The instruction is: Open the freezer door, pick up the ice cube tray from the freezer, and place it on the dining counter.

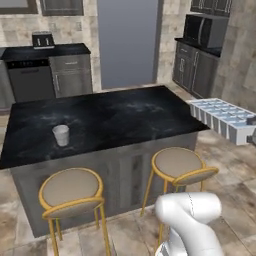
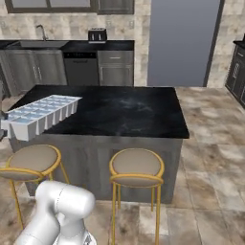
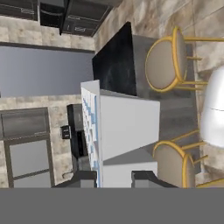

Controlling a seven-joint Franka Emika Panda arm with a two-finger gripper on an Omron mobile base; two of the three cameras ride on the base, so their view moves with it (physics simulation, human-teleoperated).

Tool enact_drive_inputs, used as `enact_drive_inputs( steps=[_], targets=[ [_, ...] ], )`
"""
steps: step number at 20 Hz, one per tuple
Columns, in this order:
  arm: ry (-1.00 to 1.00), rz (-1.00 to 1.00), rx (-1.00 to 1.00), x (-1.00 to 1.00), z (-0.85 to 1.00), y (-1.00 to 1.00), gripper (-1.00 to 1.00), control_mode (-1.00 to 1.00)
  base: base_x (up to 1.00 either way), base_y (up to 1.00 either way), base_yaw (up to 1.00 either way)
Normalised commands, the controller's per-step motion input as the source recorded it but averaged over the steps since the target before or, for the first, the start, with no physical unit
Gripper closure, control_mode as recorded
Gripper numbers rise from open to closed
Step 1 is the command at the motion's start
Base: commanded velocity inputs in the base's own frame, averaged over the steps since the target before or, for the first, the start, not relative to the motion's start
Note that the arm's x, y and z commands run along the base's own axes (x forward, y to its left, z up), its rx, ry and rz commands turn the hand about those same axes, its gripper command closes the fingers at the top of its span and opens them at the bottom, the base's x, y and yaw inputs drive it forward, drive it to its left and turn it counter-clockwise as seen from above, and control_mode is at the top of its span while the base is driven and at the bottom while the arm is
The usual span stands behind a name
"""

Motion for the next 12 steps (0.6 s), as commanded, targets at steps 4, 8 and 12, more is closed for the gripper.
enact_drive_inputs(
  steps=[4, 8, 12],
  targets=[
    [0.0, 0.0, 0.0, 0.0, 0.0, 0.0, 1.0, 1.0, 0.26, -0.79, 0.24],
    [0.0, 0.0, 0.0, 0.0, 0.0, 0.0, 1.0, 1.0, 0.38, -0.41, 0.12],
    [0.0, 0.0, 0.0, 0.0, 0.0, 0.0, 1.0, 1.0, 0.5, -0.24, 0.08]
  ],
)
